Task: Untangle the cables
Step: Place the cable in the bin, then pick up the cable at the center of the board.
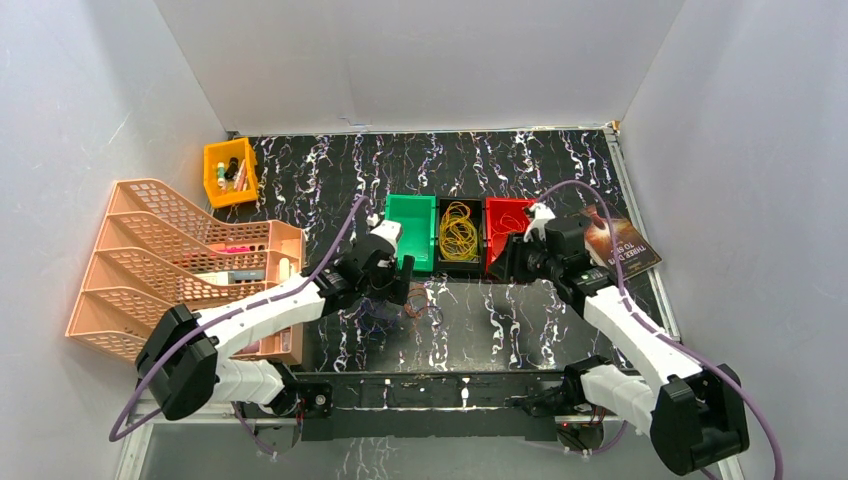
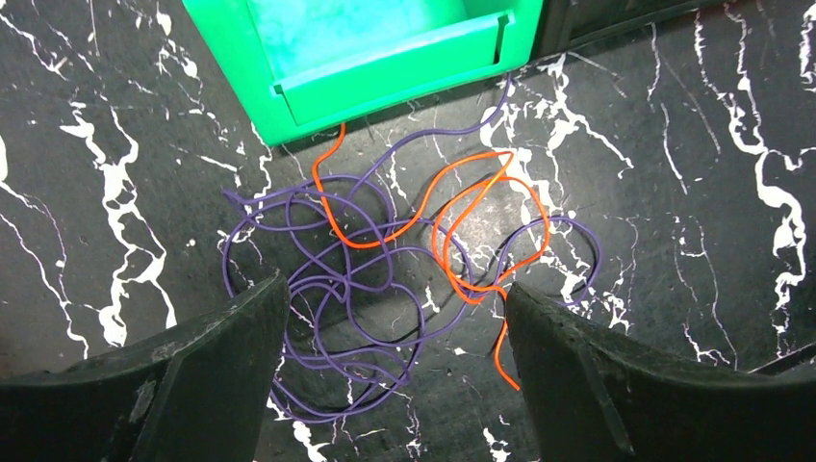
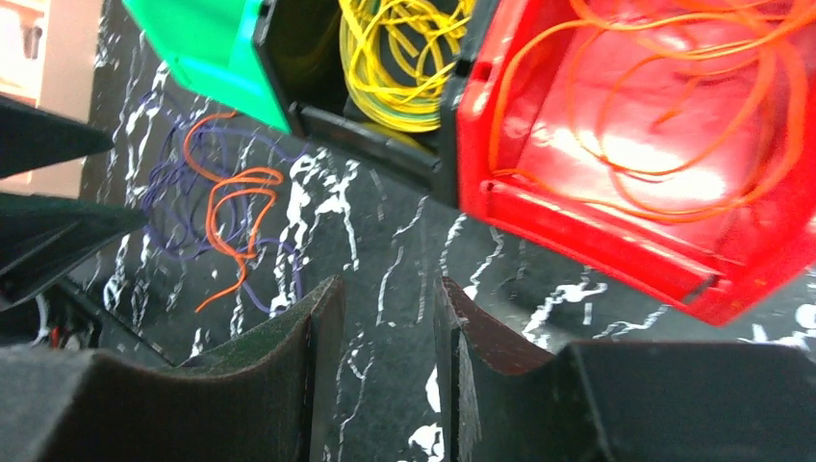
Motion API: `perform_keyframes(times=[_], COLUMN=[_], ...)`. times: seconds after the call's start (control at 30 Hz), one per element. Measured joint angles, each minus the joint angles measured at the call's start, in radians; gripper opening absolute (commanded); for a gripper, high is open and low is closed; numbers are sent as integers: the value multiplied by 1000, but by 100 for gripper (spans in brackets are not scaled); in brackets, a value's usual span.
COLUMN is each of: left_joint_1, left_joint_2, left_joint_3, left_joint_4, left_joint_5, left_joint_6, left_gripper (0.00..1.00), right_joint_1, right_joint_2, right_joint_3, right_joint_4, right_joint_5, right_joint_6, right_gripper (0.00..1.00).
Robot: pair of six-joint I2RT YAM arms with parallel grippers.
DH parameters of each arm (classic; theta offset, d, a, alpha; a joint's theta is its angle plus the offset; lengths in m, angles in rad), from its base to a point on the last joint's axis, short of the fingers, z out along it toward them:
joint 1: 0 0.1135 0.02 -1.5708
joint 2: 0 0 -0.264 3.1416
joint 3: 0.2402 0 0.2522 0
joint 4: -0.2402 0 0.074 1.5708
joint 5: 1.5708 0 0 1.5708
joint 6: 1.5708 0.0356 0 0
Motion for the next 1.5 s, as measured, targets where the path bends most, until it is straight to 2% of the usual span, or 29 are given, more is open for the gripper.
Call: perform_keyframes(times=[0.07, 0.17, 0.37, 0.57, 0.77, 0.93, 1.17, 1.5], left_joint_1=[-1, -1, -1, -1, -1, -1, -1, -1], left_joint_2=[4, 4, 2, -4, -6, -12, -19, -41], left_joint_3=[-12, -34, -78, -111, -132, -145, -147, -156], left_joint_4=[5, 5, 6, 18, 21, 23, 24, 26], left_joint_5=[-8, -23, -30, -30, -30, -30, -30, -30], left_joint_6=[-15, -32, -64, -82, -85, -85, -85, -81], left_gripper=[79, 79, 79, 77, 73, 71, 71, 71], right_joint_1=[27, 146, 369, 497, 548, 551, 602, 661], right_joint_2=[7, 18, 39, 186, 348, 441, 466, 504], right_joint_3=[-3, -3, -46, -72, -66, -10, 31, 65], right_joint_4=[4, 27, 170, 306, 442, 476, 504, 482], right_joint_5=[-17, 17, 167, 303, 340, 364, 418, 562], right_joint_6=[14, 49, 221, 361, 419, 444, 529, 788], right_gripper=[47, 49, 52, 53, 53, 54, 56, 54])
